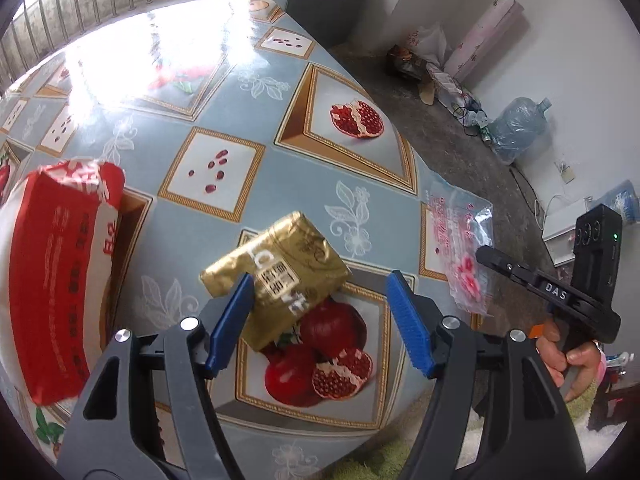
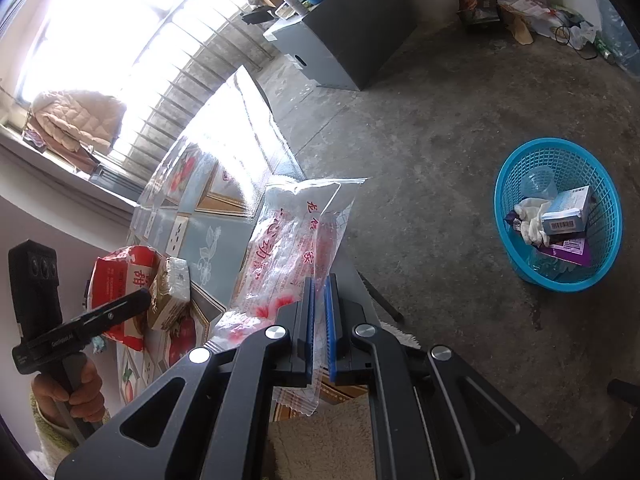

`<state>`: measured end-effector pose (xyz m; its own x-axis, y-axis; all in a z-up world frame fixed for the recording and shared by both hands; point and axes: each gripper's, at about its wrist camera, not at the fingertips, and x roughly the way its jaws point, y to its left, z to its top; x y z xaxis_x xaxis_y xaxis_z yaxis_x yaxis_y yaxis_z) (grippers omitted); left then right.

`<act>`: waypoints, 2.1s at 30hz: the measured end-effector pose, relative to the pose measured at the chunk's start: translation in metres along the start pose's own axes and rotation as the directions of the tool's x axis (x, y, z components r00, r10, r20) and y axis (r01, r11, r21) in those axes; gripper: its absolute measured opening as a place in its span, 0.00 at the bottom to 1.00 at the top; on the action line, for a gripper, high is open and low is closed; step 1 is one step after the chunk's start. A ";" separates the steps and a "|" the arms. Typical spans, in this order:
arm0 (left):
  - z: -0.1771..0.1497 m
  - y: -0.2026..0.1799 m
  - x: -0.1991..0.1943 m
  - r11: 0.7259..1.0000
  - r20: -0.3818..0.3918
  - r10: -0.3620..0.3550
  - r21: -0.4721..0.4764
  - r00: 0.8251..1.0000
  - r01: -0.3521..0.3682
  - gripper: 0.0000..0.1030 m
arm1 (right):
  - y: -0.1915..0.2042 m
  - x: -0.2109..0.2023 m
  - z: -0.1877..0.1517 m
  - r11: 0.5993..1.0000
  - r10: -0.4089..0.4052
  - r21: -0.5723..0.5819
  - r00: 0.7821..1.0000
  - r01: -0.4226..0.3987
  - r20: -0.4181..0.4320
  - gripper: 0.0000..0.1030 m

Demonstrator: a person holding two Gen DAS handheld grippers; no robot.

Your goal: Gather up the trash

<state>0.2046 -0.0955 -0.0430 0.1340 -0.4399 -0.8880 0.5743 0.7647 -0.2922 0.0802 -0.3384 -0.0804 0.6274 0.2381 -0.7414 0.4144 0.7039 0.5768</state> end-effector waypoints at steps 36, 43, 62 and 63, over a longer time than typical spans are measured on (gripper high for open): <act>-0.002 -0.035 0.002 0.889 0.156 0.184 0.395 0.971 -0.232 0.70 | -0.008 0.002 0.001 0.998 0.046 0.031 0.999 -0.045 -0.019 0.05; 0.002 -0.031 0.022 0.870 0.089 0.227 0.429 0.970 -0.243 0.62 | -0.011 0.003 0.001 0.994 0.100 0.037 0.994 -0.098 -0.033 0.05; 0.005 -0.062 0.015 0.874 0.128 0.183 0.433 0.975 -0.221 0.65 | -0.077 -0.048 -0.012 0.942 0.269 0.187 0.960 -0.280 0.083 0.03; 0.005 -0.062 0.016 0.866 0.133 0.202 0.439 0.970 -0.241 0.69 | -0.082 -0.050 -0.011 0.940 0.267 0.195 0.959 -0.280 0.091 0.03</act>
<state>0.1753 -0.1526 -0.0372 0.3537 -0.3348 -0.8734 0.8193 0.5614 0.1166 0.0070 -0.4008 -0.0943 0.7723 0.3559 -0.5262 0.3421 0.4649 0.8166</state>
